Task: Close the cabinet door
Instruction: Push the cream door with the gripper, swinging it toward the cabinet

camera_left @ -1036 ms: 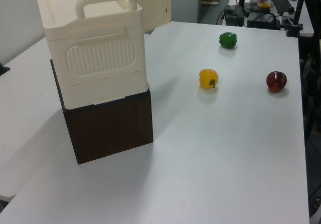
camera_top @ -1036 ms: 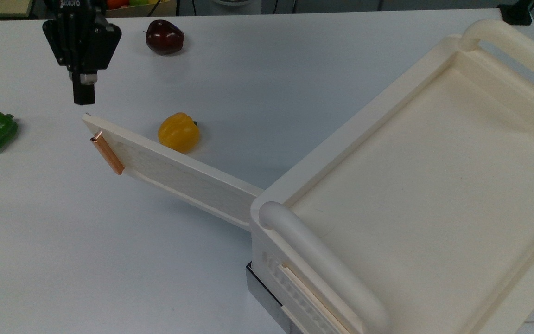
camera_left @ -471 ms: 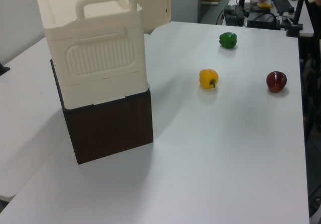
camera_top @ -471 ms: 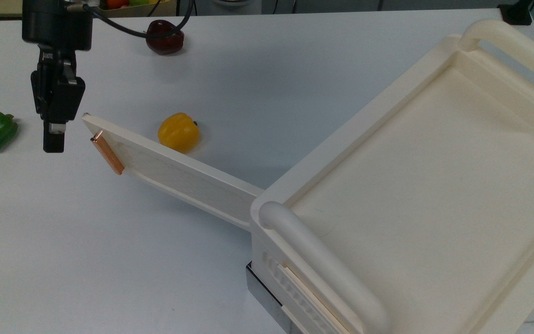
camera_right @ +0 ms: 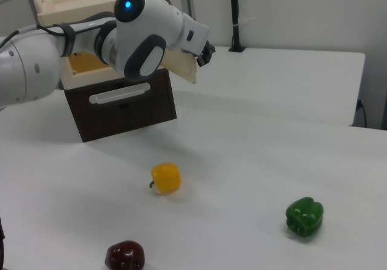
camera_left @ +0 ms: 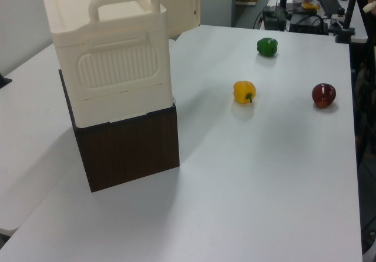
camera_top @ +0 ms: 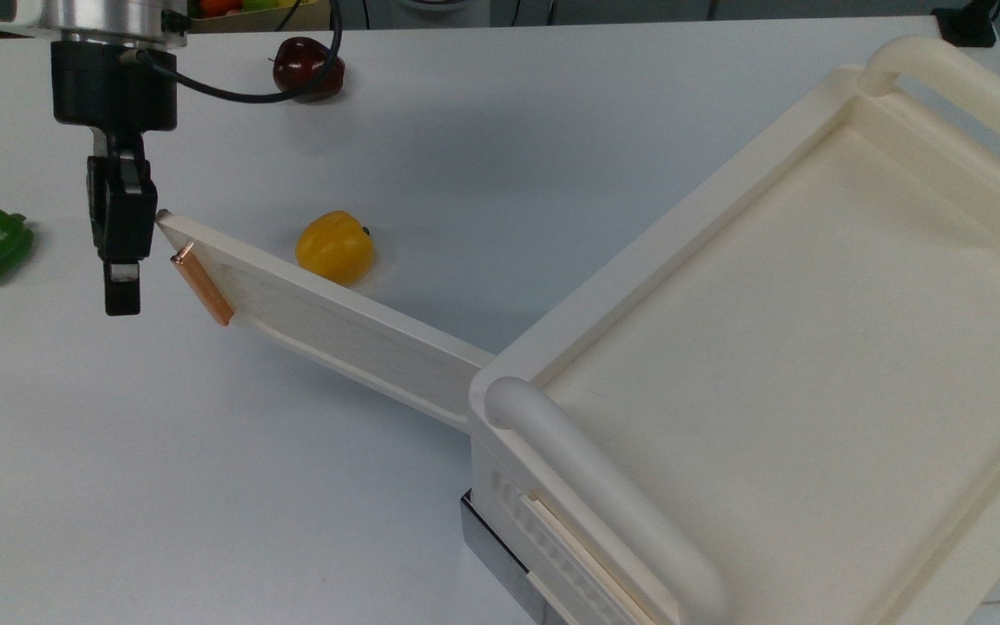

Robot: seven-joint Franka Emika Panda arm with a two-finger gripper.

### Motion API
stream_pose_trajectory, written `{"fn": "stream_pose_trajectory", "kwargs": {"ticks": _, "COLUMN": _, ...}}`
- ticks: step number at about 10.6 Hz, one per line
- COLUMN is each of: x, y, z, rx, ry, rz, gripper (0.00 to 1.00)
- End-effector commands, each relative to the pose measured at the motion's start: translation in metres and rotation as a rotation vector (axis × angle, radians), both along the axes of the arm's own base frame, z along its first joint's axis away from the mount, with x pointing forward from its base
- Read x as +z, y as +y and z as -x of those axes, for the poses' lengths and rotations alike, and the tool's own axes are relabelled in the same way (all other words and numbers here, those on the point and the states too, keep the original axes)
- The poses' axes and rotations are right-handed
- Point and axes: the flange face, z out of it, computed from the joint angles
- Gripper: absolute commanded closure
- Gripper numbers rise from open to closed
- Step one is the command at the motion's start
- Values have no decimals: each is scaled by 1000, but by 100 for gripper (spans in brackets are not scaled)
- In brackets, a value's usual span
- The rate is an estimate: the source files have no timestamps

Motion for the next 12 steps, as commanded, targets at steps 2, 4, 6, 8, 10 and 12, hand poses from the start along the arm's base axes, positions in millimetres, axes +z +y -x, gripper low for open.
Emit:
{"fn": "stream_pose_trajectory", "kwargs": {"ticks": 2, "x": -19, "y": 20, "z": 2, "rx": 68, "ry": 169, "rz": -107, "gripper": 100}}
{"fn": "stream_pose_trajectory", "kwargs": {"ticks": 4, "x": -24, "y": 28, "z": 7, "rx": 174, "ry": 253, "rz": -145, "gripper": 100}}
{"fn": "stream_pose_trajectory", "kwargs": {"ticks": 6, "x": -21, "y": 40, "z": 18, "rx": 315, "ry": 318, "rz": -185, "gripper": 100}}
{"fn": "stream_pose_trajectory", "kwargs": {"ticks": 8, "x": -26, "y": 77, "z": 25, "rx": 439, "ry": 421, "rz": -195, "gripper": 100}}
{"fn": "stream_pose_trajectory", "kwargs": {"ticks": 10, "x": -25, "y": 101, "z": 27, "rx": 493, "ry": 449, "rz": -194, "gripper": 99}}
{"fn": "stream_pose_trajectory", "kwargs": {"ticks": 12, "x": -25, "y": 129, "z": 27, "rx": 535, "ry": 454, "rz": -180, "gripper": 95}}
